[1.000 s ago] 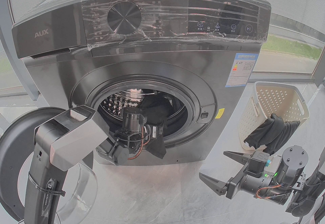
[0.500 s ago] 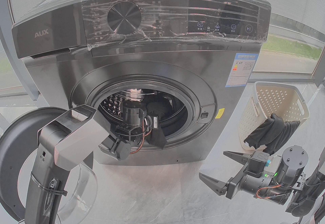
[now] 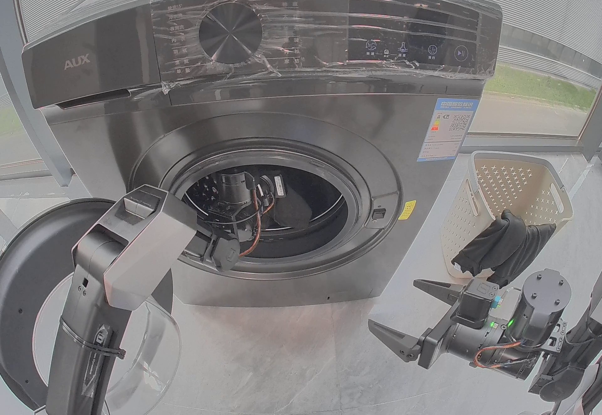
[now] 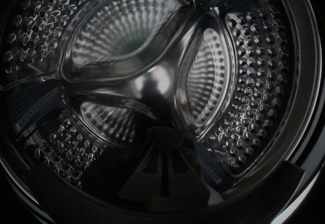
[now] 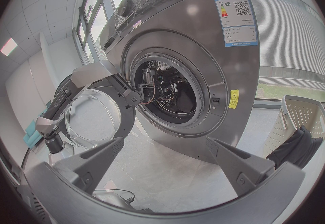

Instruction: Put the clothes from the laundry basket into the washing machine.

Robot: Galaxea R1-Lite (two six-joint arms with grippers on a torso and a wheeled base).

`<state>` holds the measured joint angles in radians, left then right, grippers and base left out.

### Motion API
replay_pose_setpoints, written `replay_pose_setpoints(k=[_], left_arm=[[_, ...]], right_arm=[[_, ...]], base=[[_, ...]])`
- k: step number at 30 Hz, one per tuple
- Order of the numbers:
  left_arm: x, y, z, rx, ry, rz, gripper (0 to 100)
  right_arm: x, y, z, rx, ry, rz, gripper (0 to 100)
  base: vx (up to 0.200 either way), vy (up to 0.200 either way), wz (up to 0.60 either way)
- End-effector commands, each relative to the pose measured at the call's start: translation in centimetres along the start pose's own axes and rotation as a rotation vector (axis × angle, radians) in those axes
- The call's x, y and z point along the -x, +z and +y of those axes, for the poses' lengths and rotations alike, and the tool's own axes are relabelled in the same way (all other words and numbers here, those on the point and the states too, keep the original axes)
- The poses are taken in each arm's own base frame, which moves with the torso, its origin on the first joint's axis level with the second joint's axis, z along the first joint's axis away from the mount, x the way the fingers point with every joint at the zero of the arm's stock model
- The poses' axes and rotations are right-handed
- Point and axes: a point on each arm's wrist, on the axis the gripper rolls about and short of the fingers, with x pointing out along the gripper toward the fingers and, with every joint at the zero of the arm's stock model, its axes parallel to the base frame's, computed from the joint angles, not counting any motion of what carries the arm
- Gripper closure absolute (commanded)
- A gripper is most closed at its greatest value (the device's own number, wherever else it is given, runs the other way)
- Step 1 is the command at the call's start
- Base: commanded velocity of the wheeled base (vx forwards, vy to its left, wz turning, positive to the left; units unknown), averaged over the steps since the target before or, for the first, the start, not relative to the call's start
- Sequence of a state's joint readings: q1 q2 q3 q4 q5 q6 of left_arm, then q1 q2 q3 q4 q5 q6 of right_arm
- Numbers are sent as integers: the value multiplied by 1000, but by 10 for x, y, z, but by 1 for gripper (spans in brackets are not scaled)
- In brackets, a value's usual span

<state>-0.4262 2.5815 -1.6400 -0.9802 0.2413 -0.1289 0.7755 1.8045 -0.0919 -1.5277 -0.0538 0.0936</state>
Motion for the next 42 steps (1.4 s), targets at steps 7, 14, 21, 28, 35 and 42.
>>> replay_pose_setpoints(k=[7, 14, 21, 28, 35, 42], left_arm=[[-12, -2, 8, 15, 24, -36, 100], [-10, -7, 7, 14, 23, -18, 0], [6, -21, 2, -16, 15, 75, 0], [17, -41, 1, -48, 13, 158, 0], [17, -64, 4, -62, 11, 203, 0], [18, -78, 2, -81, 4, 227, 100]], right_arm=[[0, 0, 0, 0, 1, 2, 0], [0, 0, 0, 0, 1, 1, 0], [0, 0, 0, 0, 2, 1, 0], [0, 0, 0, 1, 2, 2, 0], [0, 0, 0, 1, 2, 2, 0], [0, -1, 1, 1, 3, 6, 0]], base=[[0, 0, 0], [0, 0, 0], [0, 0, 0], [0, 0, 0], [0, 0, 0], [0, 0, 0]])
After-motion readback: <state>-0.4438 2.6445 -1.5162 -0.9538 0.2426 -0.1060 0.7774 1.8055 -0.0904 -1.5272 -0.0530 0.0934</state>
